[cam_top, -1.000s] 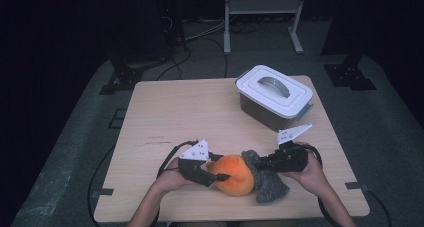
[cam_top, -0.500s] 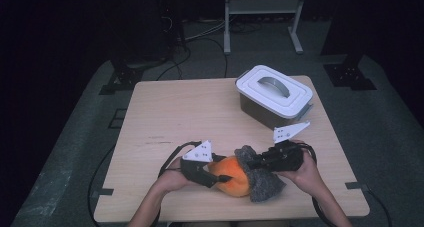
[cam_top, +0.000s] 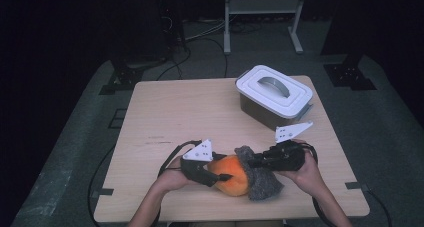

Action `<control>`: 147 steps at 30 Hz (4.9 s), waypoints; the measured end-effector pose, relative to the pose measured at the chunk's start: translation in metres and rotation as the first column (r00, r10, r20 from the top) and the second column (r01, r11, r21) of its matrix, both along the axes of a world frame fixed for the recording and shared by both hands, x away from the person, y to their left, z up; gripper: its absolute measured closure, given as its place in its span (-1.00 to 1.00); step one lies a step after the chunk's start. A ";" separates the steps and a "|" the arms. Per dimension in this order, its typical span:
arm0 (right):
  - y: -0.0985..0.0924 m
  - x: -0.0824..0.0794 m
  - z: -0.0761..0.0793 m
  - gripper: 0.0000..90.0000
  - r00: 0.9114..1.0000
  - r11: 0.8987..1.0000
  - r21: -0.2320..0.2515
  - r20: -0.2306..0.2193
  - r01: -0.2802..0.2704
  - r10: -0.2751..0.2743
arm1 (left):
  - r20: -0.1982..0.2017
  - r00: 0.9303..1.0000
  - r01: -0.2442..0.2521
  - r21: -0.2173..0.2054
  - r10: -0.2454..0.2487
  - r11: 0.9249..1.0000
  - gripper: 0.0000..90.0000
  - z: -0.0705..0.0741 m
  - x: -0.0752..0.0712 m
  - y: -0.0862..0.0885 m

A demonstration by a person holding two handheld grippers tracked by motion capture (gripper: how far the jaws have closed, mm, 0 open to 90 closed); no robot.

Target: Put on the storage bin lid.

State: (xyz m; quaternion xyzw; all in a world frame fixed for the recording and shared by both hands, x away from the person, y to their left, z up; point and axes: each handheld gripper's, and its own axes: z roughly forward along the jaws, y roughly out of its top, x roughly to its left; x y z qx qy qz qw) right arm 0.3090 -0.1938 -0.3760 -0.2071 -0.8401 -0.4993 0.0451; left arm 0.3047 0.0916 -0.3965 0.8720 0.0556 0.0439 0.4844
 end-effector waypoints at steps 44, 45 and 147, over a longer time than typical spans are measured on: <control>0.001 -0.007 -0.008 0.72 1.000 0.996 -0.087 0.018 0.006 -0.004 | -0.058 0.998 -0.036 -0.034 0.034 0.999 -0.65 -0.004 0.005 0.004; -0.001 -0.007 -0.009 0.72 1.000 0.997 -0.083 0.009 0.008 -0.008 | -0.066 0.997 -0.041 -0.041 0.038 0.998 -0.71 -0.006 0.007 0.005; -0.016 0.011 -0.036 0.69 0.993 1.000 -0.026 -0.116 0.007 -0.010 | -0.046 0.996 -0.082 -0.041 0.080 0.996 -0.23 -0.012 0.004 -0.006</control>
